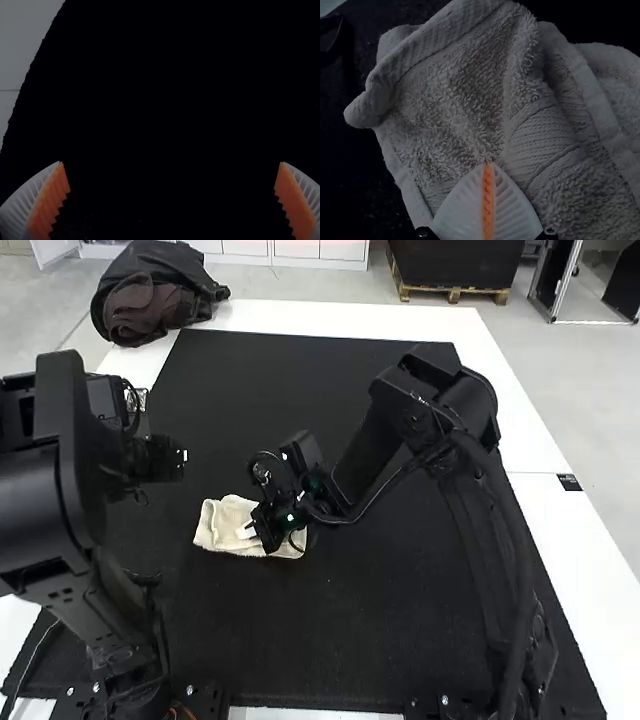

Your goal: Fold the towel.

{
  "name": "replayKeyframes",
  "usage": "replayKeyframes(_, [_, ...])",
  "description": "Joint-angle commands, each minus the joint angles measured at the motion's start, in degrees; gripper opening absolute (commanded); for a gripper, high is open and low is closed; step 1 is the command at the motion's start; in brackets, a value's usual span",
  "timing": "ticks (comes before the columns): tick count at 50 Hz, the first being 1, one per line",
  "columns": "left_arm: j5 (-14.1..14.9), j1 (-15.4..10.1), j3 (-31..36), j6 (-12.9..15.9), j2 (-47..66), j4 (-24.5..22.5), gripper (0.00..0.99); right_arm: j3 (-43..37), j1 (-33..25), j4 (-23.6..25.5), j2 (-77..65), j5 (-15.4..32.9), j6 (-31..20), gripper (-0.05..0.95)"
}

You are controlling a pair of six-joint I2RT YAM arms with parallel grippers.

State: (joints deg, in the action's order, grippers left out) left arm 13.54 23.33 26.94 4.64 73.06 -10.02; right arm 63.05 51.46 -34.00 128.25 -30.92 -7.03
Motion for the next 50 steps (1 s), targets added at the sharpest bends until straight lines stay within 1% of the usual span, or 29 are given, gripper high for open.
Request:
replayKeyframes(1, [0.9,-0.8,2.9,-1.0,-1.3,0.0,0.962,-0.5,-1.4,-0.1,2.0,0.3,-0.6,-0.02])
replayKeyframes(5, [0.9,-1.4,3.3,-1.5,-1.8,0.2,0.962,-0.9,-1.5,-1.4,2.0,0.3,-0.4,-0.02])
replayKeyframes(9, [0.8,-2.1,4.2,-1.6,-2.4,0.9,0.962,-1.2,-1.7,-2.8,1.4,0.4,1.0,-0.02])
replayKeyframes(15, [0.9,-2.9,6.5,-1.8,-4.0,2.9,0.962,-1.6,-1.8,-2.7,-3.4,0.4,2.3,-0.02])
replayKeyframes(21, [0.8,-4.2,8.9,-3.0,-5.3,4.7,0.962,-1.7,-1.9,-2.2,-9.8,0.4,4.9,-0.02])
replayKeyframes(30, [0.7,-7.0,12.1,-4.5,-6.8,7.4,0.962,-1.4,-3.2,0.2,-18.7,0.8,7.0,-0.02])
replayKeyframes(42, [0.2,-11.2,14.1,-5.8,-10.7,9.6,0.962,-2.2,-5.4,3.3,-29.3,1.8,9.6,-0.02])
replayKeyframes(47, [-0.2,-13.0,15.2,-6.1,-12.8,11.2,0.962,-2.6,-6.0,5.5,-34.1,2.7,9.2,-0.02])
replayKeyframes(50, [-1.0,-14.1,16.1,-6.1,-14.5,12.2,0.962,-2.8,-6.6,6.6,-37.1,3.1,9.1,-0.02])
